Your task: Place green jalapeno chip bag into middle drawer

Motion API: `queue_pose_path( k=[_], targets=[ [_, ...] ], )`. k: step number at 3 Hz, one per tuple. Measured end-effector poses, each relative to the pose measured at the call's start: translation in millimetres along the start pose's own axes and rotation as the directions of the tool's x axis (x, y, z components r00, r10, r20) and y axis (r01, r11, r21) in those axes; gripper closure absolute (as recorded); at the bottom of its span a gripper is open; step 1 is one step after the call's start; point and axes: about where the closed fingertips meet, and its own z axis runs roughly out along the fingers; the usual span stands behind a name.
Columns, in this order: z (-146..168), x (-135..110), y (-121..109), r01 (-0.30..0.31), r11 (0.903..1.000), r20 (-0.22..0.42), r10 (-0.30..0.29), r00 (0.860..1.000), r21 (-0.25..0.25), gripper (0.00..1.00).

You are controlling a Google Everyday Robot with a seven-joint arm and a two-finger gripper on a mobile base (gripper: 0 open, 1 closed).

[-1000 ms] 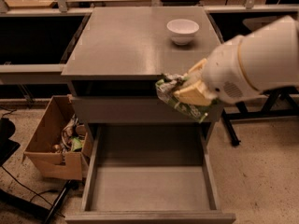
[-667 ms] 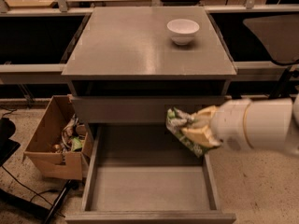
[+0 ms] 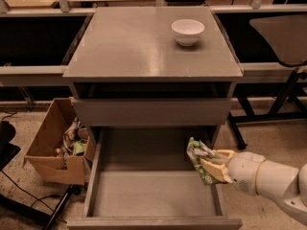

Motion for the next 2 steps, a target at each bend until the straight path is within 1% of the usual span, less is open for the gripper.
queue_pose_path(
  k=[1,2],
  targets=[
    [14.3,29.4,-0.2,-0.035,0.9987,0.014,0.035,0.999,-0.039,1.0],
    [14.8,28.8,0.5,-0.039,0.9984,0.014,0.04,0.999,-0.04,1.0]
  ],
)
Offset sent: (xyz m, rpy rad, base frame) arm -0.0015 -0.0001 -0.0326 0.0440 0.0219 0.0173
